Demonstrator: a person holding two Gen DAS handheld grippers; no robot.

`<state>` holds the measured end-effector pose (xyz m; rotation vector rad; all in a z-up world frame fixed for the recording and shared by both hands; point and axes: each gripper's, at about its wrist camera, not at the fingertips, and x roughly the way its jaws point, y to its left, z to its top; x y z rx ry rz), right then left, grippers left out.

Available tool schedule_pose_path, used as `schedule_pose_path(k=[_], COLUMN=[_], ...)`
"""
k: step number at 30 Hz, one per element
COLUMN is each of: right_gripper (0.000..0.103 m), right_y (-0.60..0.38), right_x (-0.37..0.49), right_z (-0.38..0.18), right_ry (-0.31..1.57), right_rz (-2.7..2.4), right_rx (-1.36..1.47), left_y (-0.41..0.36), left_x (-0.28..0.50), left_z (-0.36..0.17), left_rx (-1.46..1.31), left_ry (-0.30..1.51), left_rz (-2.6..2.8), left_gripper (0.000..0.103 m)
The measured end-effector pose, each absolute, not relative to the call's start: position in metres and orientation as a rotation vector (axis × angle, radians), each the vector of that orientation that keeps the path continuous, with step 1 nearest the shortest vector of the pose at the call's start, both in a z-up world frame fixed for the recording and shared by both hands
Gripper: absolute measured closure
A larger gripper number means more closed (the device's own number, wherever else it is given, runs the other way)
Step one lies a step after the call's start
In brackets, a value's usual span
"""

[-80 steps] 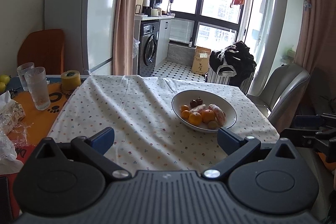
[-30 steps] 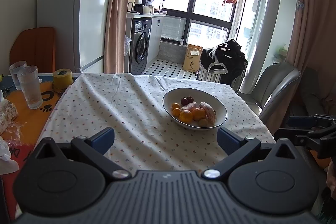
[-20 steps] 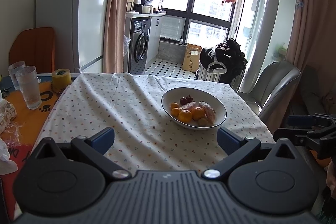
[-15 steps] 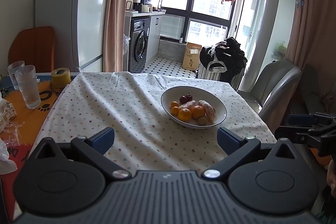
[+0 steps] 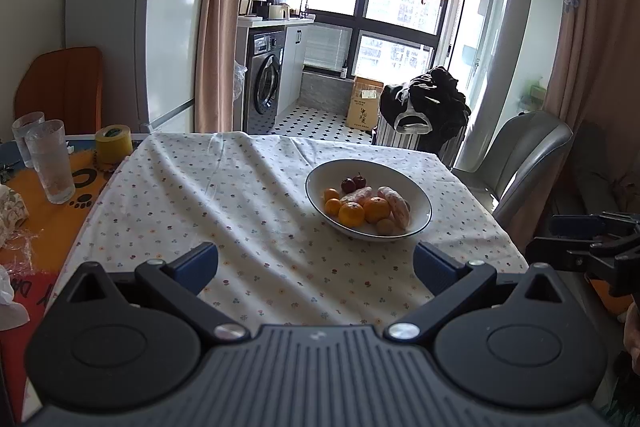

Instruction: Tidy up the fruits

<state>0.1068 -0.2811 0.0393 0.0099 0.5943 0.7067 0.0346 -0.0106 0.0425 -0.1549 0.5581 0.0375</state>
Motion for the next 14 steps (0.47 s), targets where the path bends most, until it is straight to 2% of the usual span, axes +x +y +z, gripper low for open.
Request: schedule_pose_path(k=[14], right_gripper=[0.0], right_y=[-0.2824], right_x=[0.1073], right_z=[0.0383], right_ry=[0.591], right_rz=[0.706], right_rx=[0.01], left_y=[-0.0126], left_x=[0.035], left_z=[0.0411], left_rx=[-0.151], left_ry=[0.554], left_rz=[0.038], left_gripper=[0.0])
